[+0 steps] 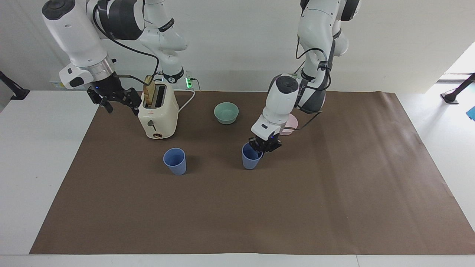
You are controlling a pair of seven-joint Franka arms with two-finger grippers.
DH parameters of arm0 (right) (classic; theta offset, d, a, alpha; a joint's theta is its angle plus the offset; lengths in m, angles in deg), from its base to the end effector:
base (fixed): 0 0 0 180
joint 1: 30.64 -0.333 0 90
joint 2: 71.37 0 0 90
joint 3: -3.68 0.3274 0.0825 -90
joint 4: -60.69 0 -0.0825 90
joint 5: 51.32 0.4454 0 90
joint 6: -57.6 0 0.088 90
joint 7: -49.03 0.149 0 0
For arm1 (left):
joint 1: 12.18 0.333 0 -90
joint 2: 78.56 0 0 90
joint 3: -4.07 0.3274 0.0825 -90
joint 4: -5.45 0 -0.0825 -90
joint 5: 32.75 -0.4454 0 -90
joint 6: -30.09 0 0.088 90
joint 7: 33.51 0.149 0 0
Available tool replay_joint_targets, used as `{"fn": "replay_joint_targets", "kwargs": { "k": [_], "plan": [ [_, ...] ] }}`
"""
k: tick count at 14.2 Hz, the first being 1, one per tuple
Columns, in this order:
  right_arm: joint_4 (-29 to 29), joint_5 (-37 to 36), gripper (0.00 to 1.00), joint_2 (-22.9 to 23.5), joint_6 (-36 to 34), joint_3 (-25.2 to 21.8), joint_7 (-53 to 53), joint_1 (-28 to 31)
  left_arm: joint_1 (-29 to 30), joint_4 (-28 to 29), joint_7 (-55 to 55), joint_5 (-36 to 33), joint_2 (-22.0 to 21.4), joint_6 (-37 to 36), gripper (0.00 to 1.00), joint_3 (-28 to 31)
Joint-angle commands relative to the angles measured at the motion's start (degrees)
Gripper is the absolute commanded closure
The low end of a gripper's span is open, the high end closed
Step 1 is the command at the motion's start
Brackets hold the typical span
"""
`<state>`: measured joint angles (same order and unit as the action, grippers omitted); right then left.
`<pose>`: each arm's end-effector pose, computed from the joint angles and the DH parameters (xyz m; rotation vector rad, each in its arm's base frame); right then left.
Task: Stack blue cups with both arms
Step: 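Carry the blue cup with the left gripper toward the table center, then release the cup and withdraw the left gripper while the right gripper reaches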
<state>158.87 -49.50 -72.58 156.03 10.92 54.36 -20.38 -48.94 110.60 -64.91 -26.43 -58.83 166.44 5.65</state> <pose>0.6189 -0.0278 0.5432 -3.1033 0.2332 -0.0385 0.5829 -0.4172 0.2980 2.9633 0.0054 0.1880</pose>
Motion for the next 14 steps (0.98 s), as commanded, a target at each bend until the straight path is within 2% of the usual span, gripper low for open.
{"fn": "replay_joint_targets", "kwargs": {
  "k": [1, 2, 5, 8, 11, 14],
  "plan": [
    [2.0, 0.2, 0.0, -1.7, 1.4, 0.5, -1.4, 1.1, 0.2, 1.1, -0.9, -0.9, -2.0, 0.3, 0.25, 0.9],
    [2.0, 0.2, 0.0, -1.7, 1.4, 0.5, -1.4, 1.1, 0.2, 0.8, -0.9, -0.9, -2.8, -0.2, 0.0, 1.2],
    [2.2, 0.2, 0.0, -1.3, 1.6, 0.6, -0.6, 0.9, 1.9, 0.6, 1.2, -0.9, -4.9, -2.1, 0.0, 1.5],
    [2.5, 0.3, 0.0, 0.7, 5.5, 0.7, -0.6, 0.1, 5.4, 0.7, 6.8, -0.9, -9.4, -8.9, 0.0, 1.6],
    [3.2, 0.5, 0.0, 4.2, 8.7, 0.8, -0.8, -0.5, 11.1, 0.6, 14.5, -1.0, -14.4, -14.9, 0.0, 1.6],
    [4.6, 0.5, 0.0, 8.5, 14.4, 0.8, -0.7, -2.8, 16.5, -2.4, 20.0, -1.4, -15.8, -18.9, 0.0, 1.7]
  ]
}}
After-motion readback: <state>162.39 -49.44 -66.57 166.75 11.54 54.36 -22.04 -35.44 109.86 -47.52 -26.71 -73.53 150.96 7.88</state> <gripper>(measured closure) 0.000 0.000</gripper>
